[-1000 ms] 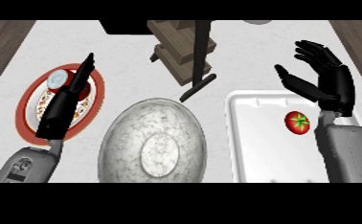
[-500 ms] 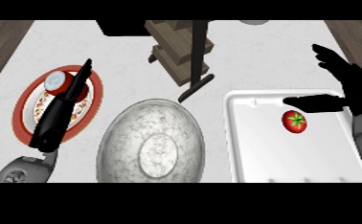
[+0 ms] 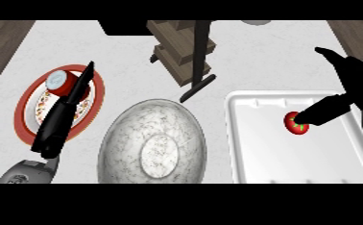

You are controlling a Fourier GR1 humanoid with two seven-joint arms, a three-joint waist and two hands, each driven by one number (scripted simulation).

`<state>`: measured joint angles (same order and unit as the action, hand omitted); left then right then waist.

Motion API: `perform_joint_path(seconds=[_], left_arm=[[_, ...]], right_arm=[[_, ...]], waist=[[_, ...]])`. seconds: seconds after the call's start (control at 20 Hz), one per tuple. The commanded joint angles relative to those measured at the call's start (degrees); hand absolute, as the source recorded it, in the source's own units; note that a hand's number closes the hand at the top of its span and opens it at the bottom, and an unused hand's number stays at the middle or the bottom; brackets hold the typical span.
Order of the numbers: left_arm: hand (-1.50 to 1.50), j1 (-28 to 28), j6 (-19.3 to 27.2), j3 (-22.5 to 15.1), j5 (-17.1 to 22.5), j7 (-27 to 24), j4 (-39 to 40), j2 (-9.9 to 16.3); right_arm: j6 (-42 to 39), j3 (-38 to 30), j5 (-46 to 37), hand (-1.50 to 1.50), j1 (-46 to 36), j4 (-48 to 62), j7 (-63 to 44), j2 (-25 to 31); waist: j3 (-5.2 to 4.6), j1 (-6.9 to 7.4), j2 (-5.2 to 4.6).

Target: Pick the tomato from the tray and place it in the tiered basket

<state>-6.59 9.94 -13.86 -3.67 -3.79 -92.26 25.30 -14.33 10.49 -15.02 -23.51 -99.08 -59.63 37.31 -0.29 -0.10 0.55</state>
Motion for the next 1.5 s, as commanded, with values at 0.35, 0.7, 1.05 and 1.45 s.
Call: perform_joint_path(seconds=[0.35, 0.7, 1.05, 1.45], left_arm=[[0.0, -1.5, -2.3, 1.5, 0.5, 0.7, 0.5, -0.7], [0.0, -1.0, -1.8, 1.5, -1.2, -0.4, 0.8, -0.9], [0.0, -1.1, -1.8, 2.3, -1.6, 3.2, -2.6, -0.9], [0.0, 1.0, -2.1, 1.9, -2.5, -0.1, -1.1, -2.1]], right_arm=[[-1.4, 9.6, -7.1, -1.5, -8.0, 1.7, -22.4, -9.8], [-1.6, 14.0, -12.6, -1.5, -6.0, 10.4, -22.5, -11.8], [-2.7, 13.3, -15.6, -1.5, -5.0, 15.0, -22.1, -13.0], [-7.4, 12.2, -13.0, -1.5, -1.7, 14.5, -21.9, -13.1]], waist=[[0.17, 0.68, -0.51], [0.16, 0.61, -0.63], [0.23, 0.37, -0.41], [0.21, 0.16, -0.37]])
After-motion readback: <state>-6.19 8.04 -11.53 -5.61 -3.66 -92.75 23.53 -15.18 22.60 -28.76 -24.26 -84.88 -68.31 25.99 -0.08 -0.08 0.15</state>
